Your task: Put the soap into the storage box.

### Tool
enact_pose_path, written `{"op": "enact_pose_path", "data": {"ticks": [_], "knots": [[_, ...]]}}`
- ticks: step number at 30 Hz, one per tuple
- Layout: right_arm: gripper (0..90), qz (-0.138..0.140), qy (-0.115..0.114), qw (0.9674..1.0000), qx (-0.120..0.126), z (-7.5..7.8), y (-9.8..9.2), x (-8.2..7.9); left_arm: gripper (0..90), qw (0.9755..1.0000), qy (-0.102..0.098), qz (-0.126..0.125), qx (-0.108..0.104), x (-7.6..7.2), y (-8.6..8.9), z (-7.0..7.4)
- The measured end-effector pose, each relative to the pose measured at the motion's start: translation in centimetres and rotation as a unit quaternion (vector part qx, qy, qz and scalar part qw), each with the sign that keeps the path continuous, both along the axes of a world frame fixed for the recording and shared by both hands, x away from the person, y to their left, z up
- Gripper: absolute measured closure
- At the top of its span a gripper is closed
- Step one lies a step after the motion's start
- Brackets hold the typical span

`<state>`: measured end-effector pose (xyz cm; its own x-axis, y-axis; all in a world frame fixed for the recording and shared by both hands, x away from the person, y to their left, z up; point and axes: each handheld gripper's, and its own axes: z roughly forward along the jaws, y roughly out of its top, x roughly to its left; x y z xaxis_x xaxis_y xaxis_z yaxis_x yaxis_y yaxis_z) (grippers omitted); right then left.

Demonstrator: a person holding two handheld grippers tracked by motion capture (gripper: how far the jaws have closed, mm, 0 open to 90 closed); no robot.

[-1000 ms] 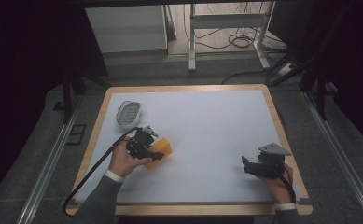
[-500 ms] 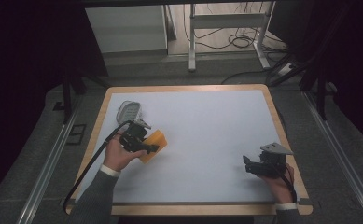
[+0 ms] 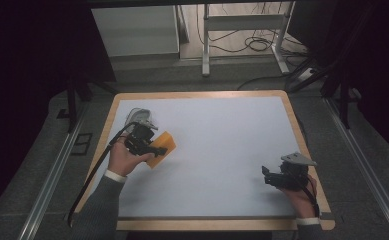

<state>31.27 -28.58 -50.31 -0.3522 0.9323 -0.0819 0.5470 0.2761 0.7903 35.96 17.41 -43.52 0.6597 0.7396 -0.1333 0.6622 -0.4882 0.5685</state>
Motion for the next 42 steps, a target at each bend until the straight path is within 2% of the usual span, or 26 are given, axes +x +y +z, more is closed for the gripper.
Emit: {"op": "enact_pose_path", "data": {"ticks": [7,42], "knots": [[7.3,0.001,0.000,1.0000,-0.002,0.0,0.1,0.0,60.9,0.9999,-0.003,0.007,-0.006,0.2,0.4,0.3],[7.3,-0.001,0.004,1.0000,-0.006,-0.3,-0.1,0.1,60.8,0.9996,-0.012,0.023,0.003,2.0,1.5,2.2]]}}
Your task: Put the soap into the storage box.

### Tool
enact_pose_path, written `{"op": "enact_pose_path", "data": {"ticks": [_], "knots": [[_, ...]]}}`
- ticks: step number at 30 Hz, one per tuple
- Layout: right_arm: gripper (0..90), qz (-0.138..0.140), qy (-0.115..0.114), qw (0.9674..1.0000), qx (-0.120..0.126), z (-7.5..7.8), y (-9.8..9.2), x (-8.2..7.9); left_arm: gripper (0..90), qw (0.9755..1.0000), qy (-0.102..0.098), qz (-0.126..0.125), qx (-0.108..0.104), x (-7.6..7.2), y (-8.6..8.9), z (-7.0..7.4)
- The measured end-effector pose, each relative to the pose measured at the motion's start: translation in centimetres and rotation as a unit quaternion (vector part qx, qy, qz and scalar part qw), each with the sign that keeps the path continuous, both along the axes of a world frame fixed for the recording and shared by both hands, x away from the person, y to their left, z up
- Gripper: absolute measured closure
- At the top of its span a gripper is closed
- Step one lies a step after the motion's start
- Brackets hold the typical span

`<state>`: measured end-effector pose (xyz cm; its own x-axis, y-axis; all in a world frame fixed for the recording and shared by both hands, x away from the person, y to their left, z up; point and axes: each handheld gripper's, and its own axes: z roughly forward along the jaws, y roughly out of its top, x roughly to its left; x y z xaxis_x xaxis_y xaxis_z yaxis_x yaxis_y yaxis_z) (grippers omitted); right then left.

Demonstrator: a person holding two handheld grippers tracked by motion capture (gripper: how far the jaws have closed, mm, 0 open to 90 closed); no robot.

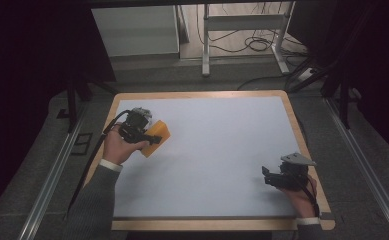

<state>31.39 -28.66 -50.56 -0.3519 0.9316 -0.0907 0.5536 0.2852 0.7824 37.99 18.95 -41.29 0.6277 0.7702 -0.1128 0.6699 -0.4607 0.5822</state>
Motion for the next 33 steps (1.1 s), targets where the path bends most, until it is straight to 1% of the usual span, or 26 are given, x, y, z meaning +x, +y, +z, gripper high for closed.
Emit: {"op": "enact_pose_path", "data": {"ticks": [9,12,13,14,17,20,28,33], "knots": [[7.3,0.000,0.001,1.0000,-0.001,0.0,0.0,0.0,60.9,1.0000,0.000,0.004,-0.001,0.4,0.3,0.3],[7.3,-0.001,0.000,1.0000,-0.002,-0.1,0.0,0.0,60.8,0.9999,-0.010,0.008,-0.002,0.4,0.5,0.5],[7.3,-0.002,-0.002,1.0000,-0.001,0.0,0.0,0.0,60.8,0.9999,-0.010,0.011,-0.005,0.4,0.6,0.6],[7.3,-0.001,-0.003,1.0000,-0.001,0.0,0.0,0.0,60.8,0.9999,-0.011,0.012,-0.004,0.5,0.7,0.7],[7.3,-0.001,-0.002,1.0000,-0.002,0.0,0.0,0.0,60.9,0.9999,-0.010,0.012,0.000,0.6,0.8,0.9],[7.3,0.000,0.000,1.0000,-0.002,-0.1,0.0,0.0,60.8,0.9998,-0.010,0.015,-0.005,0.8,0.9,1.0],[7.3,-0.001,0.000,1.0000,-0.002,0.0,0.0,0.0,60.9,0.9998,-0.007,0.020,0.000,1.4,1.1,1.1],[7.3,0.001,0.001,1.0000,-0.003,-0.2,0.1,0.1,60.8,0.9996,-0.009,0.026,-0.004,1.7,1.4,1.3]]}}
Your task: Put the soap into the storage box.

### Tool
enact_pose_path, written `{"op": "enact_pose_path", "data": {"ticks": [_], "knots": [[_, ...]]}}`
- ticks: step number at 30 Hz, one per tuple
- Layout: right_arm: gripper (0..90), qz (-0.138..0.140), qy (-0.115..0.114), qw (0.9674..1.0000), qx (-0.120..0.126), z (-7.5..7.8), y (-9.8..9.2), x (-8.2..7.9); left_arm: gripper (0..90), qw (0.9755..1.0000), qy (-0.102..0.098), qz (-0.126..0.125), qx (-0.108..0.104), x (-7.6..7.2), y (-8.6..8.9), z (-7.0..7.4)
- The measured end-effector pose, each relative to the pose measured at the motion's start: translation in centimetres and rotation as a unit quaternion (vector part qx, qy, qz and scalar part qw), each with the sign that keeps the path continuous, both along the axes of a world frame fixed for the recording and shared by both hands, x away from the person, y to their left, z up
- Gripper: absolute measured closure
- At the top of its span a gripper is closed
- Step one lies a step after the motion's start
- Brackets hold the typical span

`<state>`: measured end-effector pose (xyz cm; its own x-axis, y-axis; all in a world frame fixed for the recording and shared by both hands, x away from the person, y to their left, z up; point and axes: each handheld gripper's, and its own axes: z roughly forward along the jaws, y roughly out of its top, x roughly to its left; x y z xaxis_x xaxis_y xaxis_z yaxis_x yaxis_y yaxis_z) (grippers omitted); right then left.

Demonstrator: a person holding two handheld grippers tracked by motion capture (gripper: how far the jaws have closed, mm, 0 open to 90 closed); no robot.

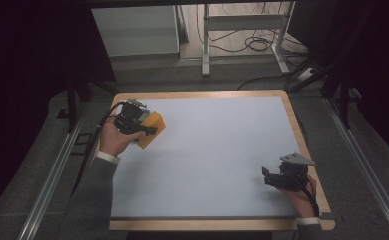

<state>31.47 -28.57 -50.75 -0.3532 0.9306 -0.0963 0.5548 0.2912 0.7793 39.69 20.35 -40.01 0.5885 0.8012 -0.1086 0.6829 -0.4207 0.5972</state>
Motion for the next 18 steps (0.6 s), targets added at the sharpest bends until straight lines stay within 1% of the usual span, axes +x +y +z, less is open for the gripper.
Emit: {"op": "enact_pose_path", "data": {"ticks": [8,12,18], "knots": [[7.3,0.001,0.000,1.0000,0.000,0.0,0.0,0.0,60.9,0.9999,0.003,0.013,0.001,0.8,0.5,0.0],[7.3,0.002,0.001,1.0000,0.000,0.0,0.0,0.0,60.9,0.9999,0.007,0.013,0.006,1.2,0.6,-0.2],[7.3,0.000,0.000,1.0000,0.000,0.0,0.0,0.0,60.9,0.9998,0.008,0.019,-0.001,1.5,0.8,-0.4]]}}
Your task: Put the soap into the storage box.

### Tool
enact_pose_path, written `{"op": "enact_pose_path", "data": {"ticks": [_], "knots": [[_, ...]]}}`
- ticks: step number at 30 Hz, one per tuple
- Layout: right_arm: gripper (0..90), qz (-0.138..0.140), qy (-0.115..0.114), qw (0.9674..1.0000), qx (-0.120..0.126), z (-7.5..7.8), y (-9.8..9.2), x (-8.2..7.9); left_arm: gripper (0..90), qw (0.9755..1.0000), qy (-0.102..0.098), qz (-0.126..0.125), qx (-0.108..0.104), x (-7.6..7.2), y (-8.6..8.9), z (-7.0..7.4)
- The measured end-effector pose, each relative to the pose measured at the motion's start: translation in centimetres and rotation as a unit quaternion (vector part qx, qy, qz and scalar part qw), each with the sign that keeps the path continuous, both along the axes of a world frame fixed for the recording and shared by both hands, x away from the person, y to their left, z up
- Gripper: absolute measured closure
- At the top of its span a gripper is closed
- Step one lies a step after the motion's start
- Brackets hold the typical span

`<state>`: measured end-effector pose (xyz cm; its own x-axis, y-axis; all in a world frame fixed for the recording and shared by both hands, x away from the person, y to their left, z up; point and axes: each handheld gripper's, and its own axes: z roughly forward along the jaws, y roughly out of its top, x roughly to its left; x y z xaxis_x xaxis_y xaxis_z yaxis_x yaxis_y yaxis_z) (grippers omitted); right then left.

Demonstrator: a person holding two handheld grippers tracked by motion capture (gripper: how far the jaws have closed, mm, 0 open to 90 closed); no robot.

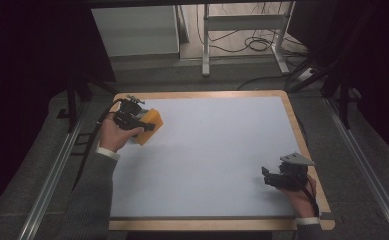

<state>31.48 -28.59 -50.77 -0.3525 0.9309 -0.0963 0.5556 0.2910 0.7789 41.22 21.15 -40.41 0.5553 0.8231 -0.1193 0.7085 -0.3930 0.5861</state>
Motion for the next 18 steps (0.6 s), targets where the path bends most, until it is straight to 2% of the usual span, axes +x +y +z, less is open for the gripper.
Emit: {"op": "enact_pose_path", "data": {"ticks": [6,10,18], "knots": [[7.3,0.002,0.000,1.0000,0.000,0.1,0.0,0.0,60.9,0.9999,0.000,0.014,-0.005,0.5,0.5,0.0],[7.3,0.001,0.001,1.0000,-0.001,0.0,0.1,0.0,60.8,0.9996,0.005,0.021,-0.017,1.1,1.1,0.0],[7.3,0.000,0.002,1.0000,-0.001,-0.1,0.1,0.0,60.9,0.9986,0.009,0.049,-0.016,2.5,2.0,-0.2]]}}
